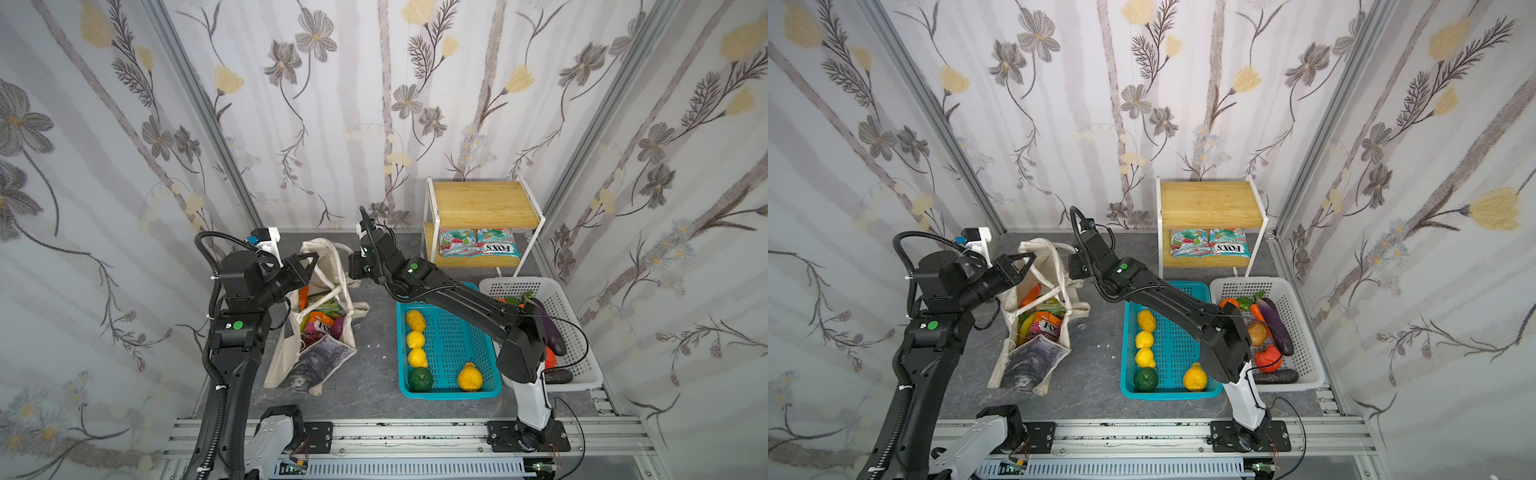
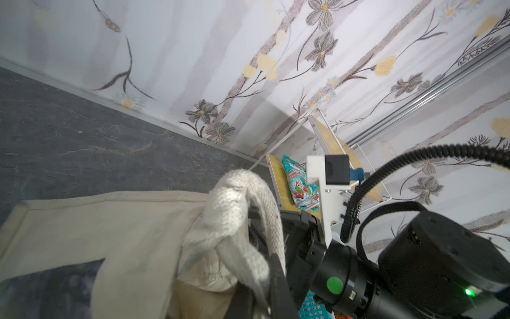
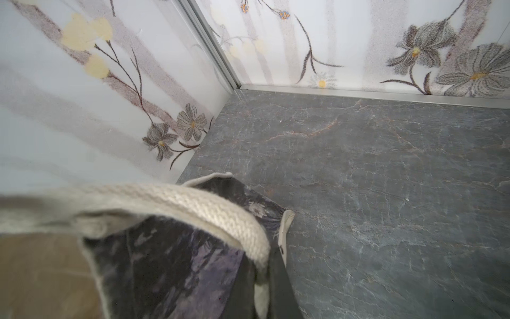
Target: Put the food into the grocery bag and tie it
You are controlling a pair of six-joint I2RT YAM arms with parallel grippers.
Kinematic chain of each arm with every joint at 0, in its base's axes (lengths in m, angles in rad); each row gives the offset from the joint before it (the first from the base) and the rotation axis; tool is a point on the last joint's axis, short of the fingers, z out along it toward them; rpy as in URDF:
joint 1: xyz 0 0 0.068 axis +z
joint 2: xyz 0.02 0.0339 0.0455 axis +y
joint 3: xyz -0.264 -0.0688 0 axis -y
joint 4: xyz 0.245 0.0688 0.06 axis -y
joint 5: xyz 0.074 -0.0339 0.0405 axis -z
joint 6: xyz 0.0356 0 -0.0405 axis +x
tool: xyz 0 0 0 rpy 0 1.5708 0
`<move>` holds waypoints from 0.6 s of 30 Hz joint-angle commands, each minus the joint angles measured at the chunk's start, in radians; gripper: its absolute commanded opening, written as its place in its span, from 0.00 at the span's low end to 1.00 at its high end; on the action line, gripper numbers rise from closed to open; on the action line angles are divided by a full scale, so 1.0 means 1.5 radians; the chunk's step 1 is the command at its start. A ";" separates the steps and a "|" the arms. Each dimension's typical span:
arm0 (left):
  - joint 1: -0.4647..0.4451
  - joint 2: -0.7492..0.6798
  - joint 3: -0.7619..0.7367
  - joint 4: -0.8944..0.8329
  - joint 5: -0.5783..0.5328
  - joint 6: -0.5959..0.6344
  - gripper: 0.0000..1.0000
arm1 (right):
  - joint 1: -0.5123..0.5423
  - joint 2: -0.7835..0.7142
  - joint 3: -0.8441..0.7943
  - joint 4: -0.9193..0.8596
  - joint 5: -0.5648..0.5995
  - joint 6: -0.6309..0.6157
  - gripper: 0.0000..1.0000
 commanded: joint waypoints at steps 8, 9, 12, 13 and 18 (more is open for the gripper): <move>0.093 0.016 -0.022 0.382 0.013 -0.231 0.00 | 0.026 -0.122 -0.178 0.075 0.080 -0.139 0.00; 0.105 0.023 -0.026 0.394 0.009 -0.248 0.00 | 0.040 -0.134 -0.193 0.087 0.101 -0.163 0.00; 0.127 0.050 -0.028 0.398 0.016 -0.282 0.00 | 0.070 -0.160 -0.218 0.105 0.138 -0.200 0.00; 0.129 0.060 -0.026 0.398 0.030 -0.281 0.00 | 0.073 -0.168 -0.228 0.116 0.143 -0.200 0.00; 0.136 0.059 -0.056 0.397 -0.014 -0.279 0.00 | 0.091 -0.203 -0.248 0.133 0.155 -0.211 0.00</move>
